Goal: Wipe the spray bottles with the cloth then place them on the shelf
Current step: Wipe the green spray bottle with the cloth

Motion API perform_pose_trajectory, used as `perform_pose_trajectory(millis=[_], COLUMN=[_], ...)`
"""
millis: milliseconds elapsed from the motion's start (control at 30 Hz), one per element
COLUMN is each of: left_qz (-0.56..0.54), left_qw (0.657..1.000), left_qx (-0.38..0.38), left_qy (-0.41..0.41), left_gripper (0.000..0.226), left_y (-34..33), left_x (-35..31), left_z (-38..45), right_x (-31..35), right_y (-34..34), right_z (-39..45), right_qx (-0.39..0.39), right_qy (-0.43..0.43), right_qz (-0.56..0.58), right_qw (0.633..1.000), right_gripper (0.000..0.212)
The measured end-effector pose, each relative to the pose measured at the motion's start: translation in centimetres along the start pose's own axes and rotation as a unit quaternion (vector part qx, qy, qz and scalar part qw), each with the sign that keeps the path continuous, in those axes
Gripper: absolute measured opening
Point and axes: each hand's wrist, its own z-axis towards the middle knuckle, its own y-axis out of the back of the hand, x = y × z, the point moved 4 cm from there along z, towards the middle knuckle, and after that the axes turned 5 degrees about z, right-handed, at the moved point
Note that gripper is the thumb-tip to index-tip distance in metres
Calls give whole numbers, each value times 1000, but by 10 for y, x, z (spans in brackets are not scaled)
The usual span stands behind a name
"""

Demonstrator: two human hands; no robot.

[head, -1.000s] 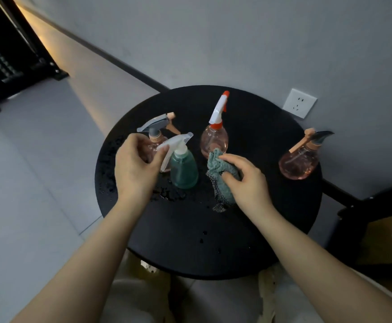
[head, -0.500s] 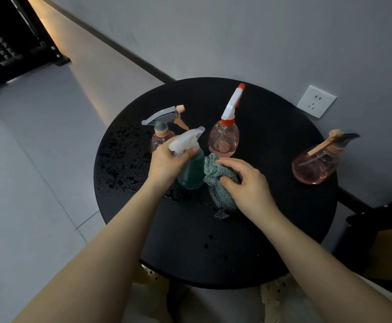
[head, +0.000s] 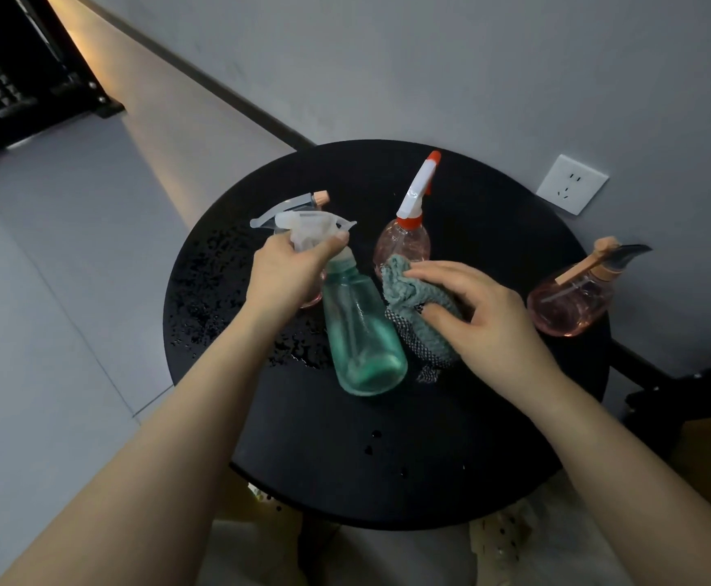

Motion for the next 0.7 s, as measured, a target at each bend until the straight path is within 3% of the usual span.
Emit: perform_pose_trajectory(millis=[167, 267, 367, 600, 700], left_qz=[-28, -58, -82, -108, -109], left_qw=[996, 993, 989, 984, 981], left_qx=[87, 91, 110, 89, 91], left_qy=[20, 41, 52, 114, 130], left_gripper=[17, 34, 34, 23, 32], left_y=[-12, -13, -10, 3, -3], left_x=[0, 0, 1, 11, 14], left_z=[-4, -5, -4, 0, -1], right_x=[7, 2, 1, 5, 3], right_y=[-15, -28, -30, -36, -33], right_z=[-1, -5, -13, -43, -40], right_qx=[56, 98, 114, 180, 173], right_qy=[87, 108, 142, 311, 283], right_qz=[-37, -74, -119, -276, -260], right_qw=[994, 987, 976, 892, 907], right_gripper=[41, 40, 40, 32, 34])
